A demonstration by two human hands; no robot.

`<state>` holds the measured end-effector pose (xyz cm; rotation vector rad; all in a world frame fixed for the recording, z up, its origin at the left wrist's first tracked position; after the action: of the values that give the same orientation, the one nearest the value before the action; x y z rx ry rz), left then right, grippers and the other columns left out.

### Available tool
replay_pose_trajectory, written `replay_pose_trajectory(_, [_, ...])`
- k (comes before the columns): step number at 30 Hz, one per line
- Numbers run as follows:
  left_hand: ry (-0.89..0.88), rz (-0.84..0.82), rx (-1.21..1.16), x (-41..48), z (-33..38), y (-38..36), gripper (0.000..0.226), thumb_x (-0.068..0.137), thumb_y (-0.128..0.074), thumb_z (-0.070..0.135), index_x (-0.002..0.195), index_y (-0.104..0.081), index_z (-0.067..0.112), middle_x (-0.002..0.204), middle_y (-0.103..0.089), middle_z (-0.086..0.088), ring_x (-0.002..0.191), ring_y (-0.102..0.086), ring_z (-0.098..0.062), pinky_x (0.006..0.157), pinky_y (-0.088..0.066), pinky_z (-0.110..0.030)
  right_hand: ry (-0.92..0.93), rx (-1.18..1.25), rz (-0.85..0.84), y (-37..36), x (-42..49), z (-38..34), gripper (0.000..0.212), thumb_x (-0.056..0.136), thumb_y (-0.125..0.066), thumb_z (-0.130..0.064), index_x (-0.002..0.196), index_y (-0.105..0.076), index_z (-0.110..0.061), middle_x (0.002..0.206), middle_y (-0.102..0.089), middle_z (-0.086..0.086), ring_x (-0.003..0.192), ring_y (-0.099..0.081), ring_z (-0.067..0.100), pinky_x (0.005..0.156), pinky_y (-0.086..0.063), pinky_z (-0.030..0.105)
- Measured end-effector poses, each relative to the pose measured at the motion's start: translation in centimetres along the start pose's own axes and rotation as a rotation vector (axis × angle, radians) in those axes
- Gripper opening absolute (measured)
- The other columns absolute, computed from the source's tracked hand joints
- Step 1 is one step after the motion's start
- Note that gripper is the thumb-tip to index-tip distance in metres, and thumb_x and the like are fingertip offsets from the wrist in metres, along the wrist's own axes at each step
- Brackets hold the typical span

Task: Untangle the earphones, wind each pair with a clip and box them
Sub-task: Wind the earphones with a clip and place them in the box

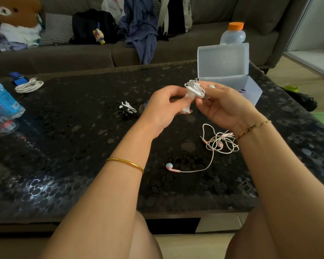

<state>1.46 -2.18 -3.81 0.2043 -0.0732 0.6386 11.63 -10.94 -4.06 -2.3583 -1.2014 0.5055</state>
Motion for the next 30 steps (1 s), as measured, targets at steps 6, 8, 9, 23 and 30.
replay_pose_trajectory(6, [-0.020,-0.011,0.075,-0.2,0.1,0.2,0.017,0.090,-0.062,0.004,0.103,-0.067,0.013,0.104,-0.067,-0.007,0.100,-0.066,-0.020,0.088,-0.056,-0.039,0.162,-0.266,0.036,0.2,0.2,0.1,0.010,0.090,-0.055,0.000,0.089,-0.064,-0.005,0.081,-0.068,0.007,0.068,-0.067,0.011,0.057,-0.054,0.020])
replay_pose_trajectory(8, [0.002,0.008,0.061,-0.1,0.0,0.5,0.018,0.089,-0.063,0.005,0.104,-0.068,0.013,0.109,-0.068,-0.011,0.102,-0.066,-0.023,0.089,-0.056,-0.041,0.252,-0.367,0.021,-0.3,0.1,-0.1,0.010,0.090,-0.057,-0.001,0.088,-0.065,-0.007,0.085,-0.068,0.007,0.071,-0.068,0.012,0.059,-0.054,0.020])
replay_pose_trajectory(9, [0.024,0.024,0.041,-0.2,-0.2,0.7,0.020,0.088,-0.064,0.005,0.106,-0.069,0.011,0.109,-0.069,-0.012,0.101,-0.067,-0.024,0.089,-0.056,-0.041,0.279,-0.405,0.011,-0.5,0.1,-0.1,0.010,0.089,-0.058,-0.001,0.088,-0.065,-0.007,0.086,-0.068,0.007,0.071,-0.068,0.012,0.059,-0.054,0.020])
replay_pose_trajectory(23, [0.212,0.104,-0.341,-0.7,0.3,0.4,0.016,0.092,-0.053,0.004,0.090,-0.067,-0.003,0.104,-0.064,-0.028,0.097,-0.061,-0.035,0.096,-0.051,-0.046,0.523,-0.759,0.216,-1.1,0.1,0.1,0.007,0.088,-0.063,-0.005,0.090,-0.065,-0.011,0.088,-0.068,0.009,0.078,-0.068,0.018,0.065,-0.059,0.026])
replay_pose_trajectory(30, [0.213,0.095,-0.301,-0.7,0.1,0.2,0.016,0.089,-0.061,0.007,0.098,-0.065,-0.006,0.102,-0.064,-0.023,0.095,-0.060,-0.028,0.095,-0.050,-0.040,0.543,-0.768,0.214,-1.3,0.0,0.3,0.008,0.088,-0.063,-0.005,0.093,-0.066,-0.010,0.089,-0.067,0.006,0.082,-0.067,0.014,0.065,-0.056,0.018])
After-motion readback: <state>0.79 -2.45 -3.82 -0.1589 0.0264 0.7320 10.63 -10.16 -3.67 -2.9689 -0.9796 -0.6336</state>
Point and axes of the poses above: each hand's wrist, its own x-axis towards the middle knuckle, its own y-axis out of the back of the hand, z = x × y, the point moved 5 cm from there along x, towards the middle knuckle
